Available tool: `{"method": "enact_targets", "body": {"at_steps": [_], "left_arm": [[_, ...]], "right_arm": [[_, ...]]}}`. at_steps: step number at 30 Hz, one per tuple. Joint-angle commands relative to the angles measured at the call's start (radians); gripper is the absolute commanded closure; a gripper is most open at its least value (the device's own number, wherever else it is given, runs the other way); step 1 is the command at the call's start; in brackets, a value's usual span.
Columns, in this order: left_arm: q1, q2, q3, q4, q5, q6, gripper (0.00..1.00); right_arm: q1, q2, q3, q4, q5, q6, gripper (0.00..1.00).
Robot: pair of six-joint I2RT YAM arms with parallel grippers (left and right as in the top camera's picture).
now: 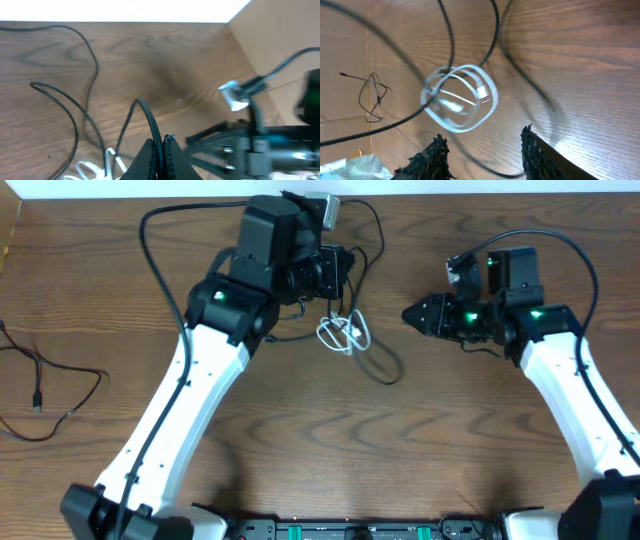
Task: Untangle cables
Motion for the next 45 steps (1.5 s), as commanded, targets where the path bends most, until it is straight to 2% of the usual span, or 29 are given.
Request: {"method": "enact_targets", "body": {"at_steps": [1, 8, 10, 18, 26, 28, 29, 31, 33, 40, 45], "left_arm": [[0.002, -0.016, 0.001, 0.011, 0.027, -0.006, 0.93], [0.002, -0.016, 0.001, 0.057, 0.072, -0.047, 0.92], [0.002, -0.016, 0.001, 0.093, 0.123, -0.059, 0.92], [0.002, -0.024, 0.001, 0.130, 0.175, -0.146, 0.92], [0.002, -0.024, 0.001, 0.150, 0.233, -0.167, 0.92], [0.003, -0.024, 0.001, 0.150, 0.232, -0.166, 0.92], [0.003, -0.024, 0.001, 0.145, 0.223, -0.153, 0.93], [0.003, -0.024, 0.001, 0.105, 0.138, -0.129, 0.92], [0.003, -0.023, 0.001, 0.046, 0.018, -0.117, 0.92], [0.008, 0.001, 0.001, -0.141, -0.404, -0.109, 0.92], [0.043, 0.021, 0.001, -0.197, -0.524, -0.109, 0.92]], "right_arm": [[0.037, 0.008, 0.001, 0.019, 0.005, -0.006, 0.53], [0.095, 0.018, 0.001, 0.043, 0.037, -0.006, 0.44], [0.110, 0.031, 0.001, 0.043, 0.053, -0.006, 0.44], [0.125, 0.132, 0.001, 0.067, 0.088, -0.006, 0.46], [0.132, 0.263, 0.001, 0.130, 0.088, 0.002, 0.48], [0.130, 0.288, 0.001, 0.136, 0.093, 0.002, 0.55], [0.121, 0.296, 0.001, 0.135, 0.104, 0.002, 0.69], [0.103, 0.288, 0.003, 0.135, 0.111, 0.001, 0.88], [0.078, 0.269, 0.006, 0.132, 0.111, 0.001, 0.98], [-0.044, 0.107, 0.011, 0.075, 0.126, -0.060, 0.99], [-0.151, -0.043, 0.011, 0.019, 0.145, -0.073, 0.99]]}}
